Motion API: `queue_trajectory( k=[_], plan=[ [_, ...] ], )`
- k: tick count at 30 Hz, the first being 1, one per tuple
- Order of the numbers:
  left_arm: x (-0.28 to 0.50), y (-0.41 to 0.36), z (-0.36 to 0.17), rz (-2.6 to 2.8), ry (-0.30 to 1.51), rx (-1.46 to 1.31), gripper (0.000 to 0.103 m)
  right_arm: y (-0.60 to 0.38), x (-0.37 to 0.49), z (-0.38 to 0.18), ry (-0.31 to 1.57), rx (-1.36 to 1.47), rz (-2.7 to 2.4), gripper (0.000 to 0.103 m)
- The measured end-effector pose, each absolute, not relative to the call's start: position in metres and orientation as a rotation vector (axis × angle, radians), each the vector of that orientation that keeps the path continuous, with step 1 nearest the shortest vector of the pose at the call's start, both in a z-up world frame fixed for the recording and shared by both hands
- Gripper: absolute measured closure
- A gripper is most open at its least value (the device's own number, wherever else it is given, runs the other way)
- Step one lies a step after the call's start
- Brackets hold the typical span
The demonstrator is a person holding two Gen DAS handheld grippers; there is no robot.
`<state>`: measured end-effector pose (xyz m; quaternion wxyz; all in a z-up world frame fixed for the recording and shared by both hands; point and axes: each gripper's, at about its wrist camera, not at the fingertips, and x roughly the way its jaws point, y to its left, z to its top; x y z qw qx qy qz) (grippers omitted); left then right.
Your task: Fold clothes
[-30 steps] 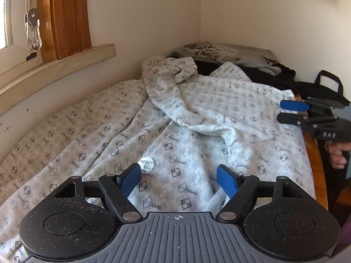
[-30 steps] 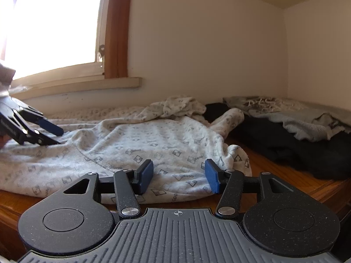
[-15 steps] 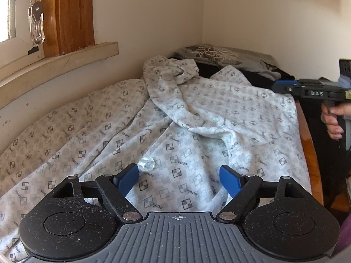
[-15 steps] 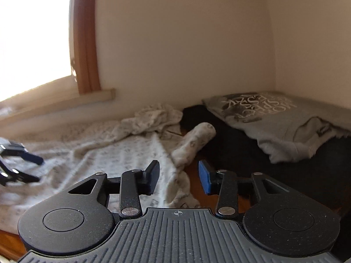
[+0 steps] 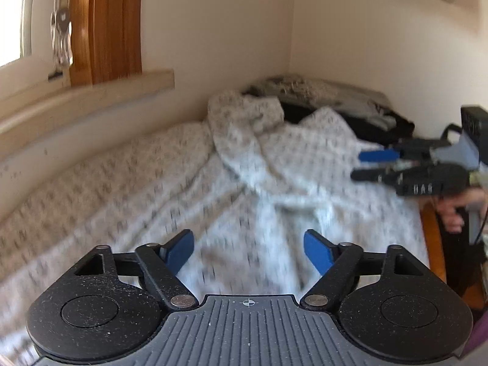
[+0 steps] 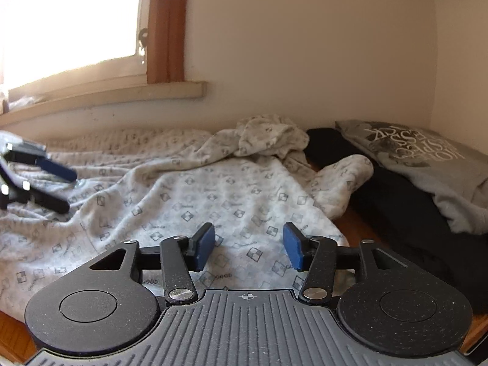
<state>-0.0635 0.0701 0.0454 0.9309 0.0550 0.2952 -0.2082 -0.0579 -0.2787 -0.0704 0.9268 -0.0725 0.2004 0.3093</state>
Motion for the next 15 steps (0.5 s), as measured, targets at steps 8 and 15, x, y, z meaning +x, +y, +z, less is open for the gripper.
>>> queue_trajectory(
  k=[8, 15],
  plan=[
    [-0.002, 0.015, 0.08, -0.436, 0.569, 0.085, 0.062, -0.274, -0.047, -0.073, 0.444, -0.163, 0.672, 0.044],
    [0.07, -0.066, 0.076, -0.422, 0.577, 0.199, 0.038, -0.274, -0.05, -0.073, 0.436, -0.171, 0.681, 0.044]
  ],
)
